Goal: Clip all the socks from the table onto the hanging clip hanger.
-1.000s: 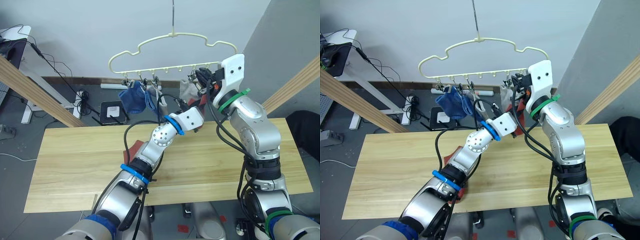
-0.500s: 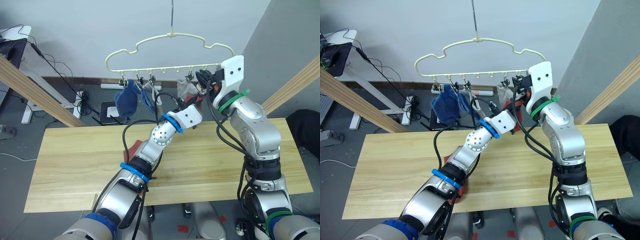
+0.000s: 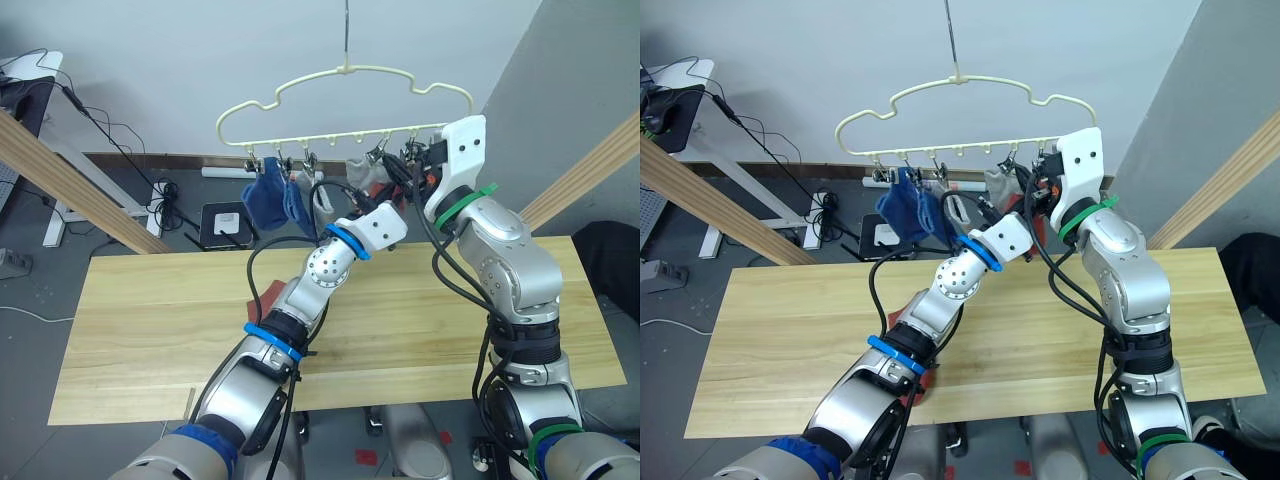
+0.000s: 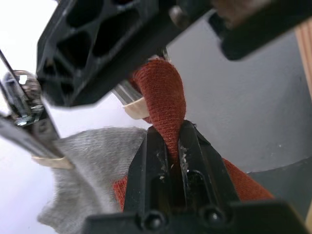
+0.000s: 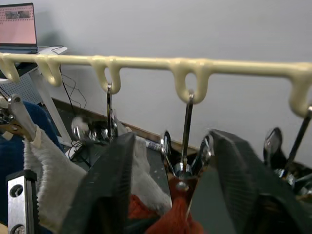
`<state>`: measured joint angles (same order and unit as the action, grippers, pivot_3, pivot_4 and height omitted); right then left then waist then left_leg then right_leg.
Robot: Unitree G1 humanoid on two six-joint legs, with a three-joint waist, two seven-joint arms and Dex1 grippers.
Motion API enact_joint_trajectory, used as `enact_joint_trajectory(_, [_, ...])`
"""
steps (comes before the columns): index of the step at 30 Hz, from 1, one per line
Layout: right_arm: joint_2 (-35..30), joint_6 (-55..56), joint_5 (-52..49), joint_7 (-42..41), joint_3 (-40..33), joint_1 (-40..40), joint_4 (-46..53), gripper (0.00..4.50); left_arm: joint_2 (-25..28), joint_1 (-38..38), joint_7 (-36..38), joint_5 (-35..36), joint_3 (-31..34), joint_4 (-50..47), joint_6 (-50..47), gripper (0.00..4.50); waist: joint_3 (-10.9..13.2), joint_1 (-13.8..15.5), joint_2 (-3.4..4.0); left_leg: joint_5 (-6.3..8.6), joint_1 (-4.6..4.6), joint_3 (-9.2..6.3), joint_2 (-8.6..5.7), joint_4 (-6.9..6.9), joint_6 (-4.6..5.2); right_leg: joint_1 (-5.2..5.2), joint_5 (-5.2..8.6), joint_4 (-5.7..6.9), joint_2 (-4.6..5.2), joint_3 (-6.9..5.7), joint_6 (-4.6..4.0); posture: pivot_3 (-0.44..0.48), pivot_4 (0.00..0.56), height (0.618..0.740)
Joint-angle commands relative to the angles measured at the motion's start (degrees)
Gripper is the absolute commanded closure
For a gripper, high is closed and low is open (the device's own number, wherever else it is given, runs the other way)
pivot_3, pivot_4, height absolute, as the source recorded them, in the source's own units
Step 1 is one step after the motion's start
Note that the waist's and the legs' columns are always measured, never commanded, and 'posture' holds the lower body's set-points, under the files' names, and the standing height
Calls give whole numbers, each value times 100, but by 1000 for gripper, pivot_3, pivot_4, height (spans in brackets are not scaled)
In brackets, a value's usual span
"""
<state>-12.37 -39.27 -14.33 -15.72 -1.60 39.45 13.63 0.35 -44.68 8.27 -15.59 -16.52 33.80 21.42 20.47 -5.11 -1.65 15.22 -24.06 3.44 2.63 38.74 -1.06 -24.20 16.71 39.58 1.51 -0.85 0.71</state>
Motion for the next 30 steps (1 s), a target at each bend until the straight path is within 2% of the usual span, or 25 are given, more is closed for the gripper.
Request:
enact_joint_trajectory(1, [-72,-140,-165,45,-170,-91,603,1589,-120,54,416,392,52,-281,-54,4230,0,1,0,0,0,0,0,-1,0,0,0,-1,0,0,0,-199,356,740])
enact_joint_trajectory(3, [-121,-257,-222,41,-209,-176,802,1583,-114,140,649,568,83,-413,-163,3798,0,-2,0,0,-2,1,1,0,-1,0,0,-4,0,1,0,-199,356,740])
enact_joint_trajectory(9, [-520,-563,-262,-62,-226,-554,1562,1583,35,510,1445,1062,90,-1182,-687,2104,0,1,0,-1,-1,2,1,0,-1,1,0,-4,0,2,0,-201,359,740])
enact_joint_trajectory(13, [-765,-612,-397,-101,-395,-1006,2246,1583,233,841,1939,1393,141,-1893,-1320,2104,0,2,0,-1,0,0,2,-1,-2,1,1,-1,0,1,1,-200,361,740])
enact_joint_trajectory(17, [-863,-562,-353,9,-449,-1300,2517,1583,416,1034,2334,1759,216,-2535,-1796,2104,0,-4,0,-1,0,1,-1,1,-2,3,0,-1,-1,4,3,-208,361,740])
enact_joint_trajectory(24, [-731,-259,275,553,-178,-936,1703,1583,773,1113,2890,2904,779,-3578,-2774,2104,0,-10,0,-2,12,1,-1,5,-4,4,-1,14,-3,8,6,-197,357,740])
enact_joint_trajectory(30, [-640,123,607,753,-124,-587,840,1583,1042,935,2965,3348,1136,-3905,-3358,2104,0,12,0,-3,9,2,-2,6,-5,4,-1,11,-5,10,6,-174,352,740])
